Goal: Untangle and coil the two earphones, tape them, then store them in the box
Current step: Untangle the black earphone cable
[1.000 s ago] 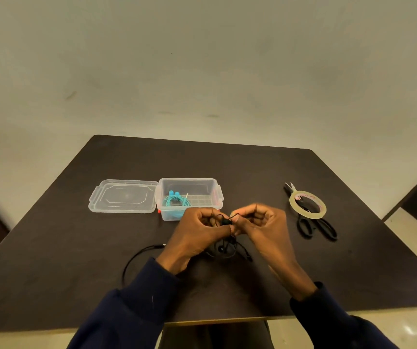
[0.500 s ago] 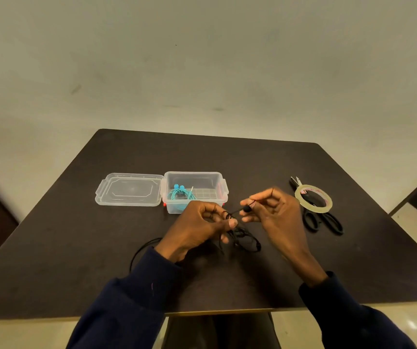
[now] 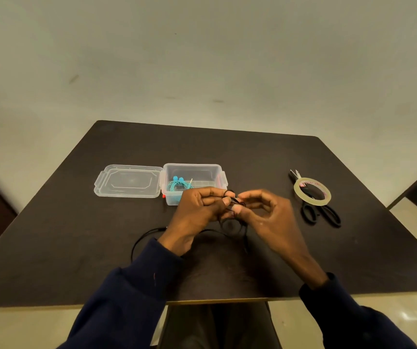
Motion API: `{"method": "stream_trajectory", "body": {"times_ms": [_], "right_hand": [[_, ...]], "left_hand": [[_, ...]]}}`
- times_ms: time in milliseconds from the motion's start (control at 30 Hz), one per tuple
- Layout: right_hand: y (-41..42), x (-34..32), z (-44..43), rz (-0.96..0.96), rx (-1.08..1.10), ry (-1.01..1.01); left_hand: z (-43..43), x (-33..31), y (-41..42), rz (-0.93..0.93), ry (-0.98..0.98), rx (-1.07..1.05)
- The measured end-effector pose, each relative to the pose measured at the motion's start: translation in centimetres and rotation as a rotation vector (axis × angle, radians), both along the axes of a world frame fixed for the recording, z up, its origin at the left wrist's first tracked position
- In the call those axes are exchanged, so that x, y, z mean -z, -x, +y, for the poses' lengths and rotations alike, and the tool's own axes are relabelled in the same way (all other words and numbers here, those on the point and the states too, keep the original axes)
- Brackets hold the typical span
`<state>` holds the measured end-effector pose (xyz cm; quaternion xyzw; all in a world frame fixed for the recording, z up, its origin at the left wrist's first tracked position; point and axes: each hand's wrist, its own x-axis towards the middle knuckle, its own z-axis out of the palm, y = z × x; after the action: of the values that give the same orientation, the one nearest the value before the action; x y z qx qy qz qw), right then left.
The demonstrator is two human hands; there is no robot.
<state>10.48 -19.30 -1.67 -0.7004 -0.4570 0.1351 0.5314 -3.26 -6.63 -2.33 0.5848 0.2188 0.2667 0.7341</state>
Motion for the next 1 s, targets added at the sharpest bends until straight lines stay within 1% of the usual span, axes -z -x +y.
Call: {"method": "stream_trajectory", "body": {"times_ms": [67,200,267,367,400,500,767,900,1000], "right_hand": [[0.2,0.1,0.2,0.024,-0.047,0.029],[0.2,-0.2,0.5,0.031,-0.050,-0.027],[0.3,-0.2,0.7,0.009,-0.037,-0.038],[0.5,0.2,0.9,0.000,0.020,-0.030],[0.4,0.4,0.9,-0.018,0.034,-0.026],[0.2,0.5,0.9,-0.051,0.043,-0.011],[0.1,0.9,1.2,-0.100,0.058,0.048],[-0.1,0.7,1.1,-0.125,0.051,0.089],[0.1,0.5,1.1,-0.101,0.075,0.090]], "left_hand": [[-0.2,-0.2,0.1,-0.011,0.016,-0.010],[-0.6,-0.7,0.2,-0.020,0.021,0.001],[-0.7,-0.7,0.2,0.020,-0.057,-0.035],[-0.6,-0.4,0.2,0.154,-0.240,-0.120],[-0.5,-0.2,0.2,0.182,-0.264,-0.132],[-0.3,0.0,0.3,0.213,-0.270,-0.098],[-0.5,0.1,-0.2,0.240,-0.380,-0.061],[-0.3,0.4,-0.3,0.244,-0.453,-0.111],[-0.4,0.4,-0.2,0.236,-0.430,-0.129]]}}
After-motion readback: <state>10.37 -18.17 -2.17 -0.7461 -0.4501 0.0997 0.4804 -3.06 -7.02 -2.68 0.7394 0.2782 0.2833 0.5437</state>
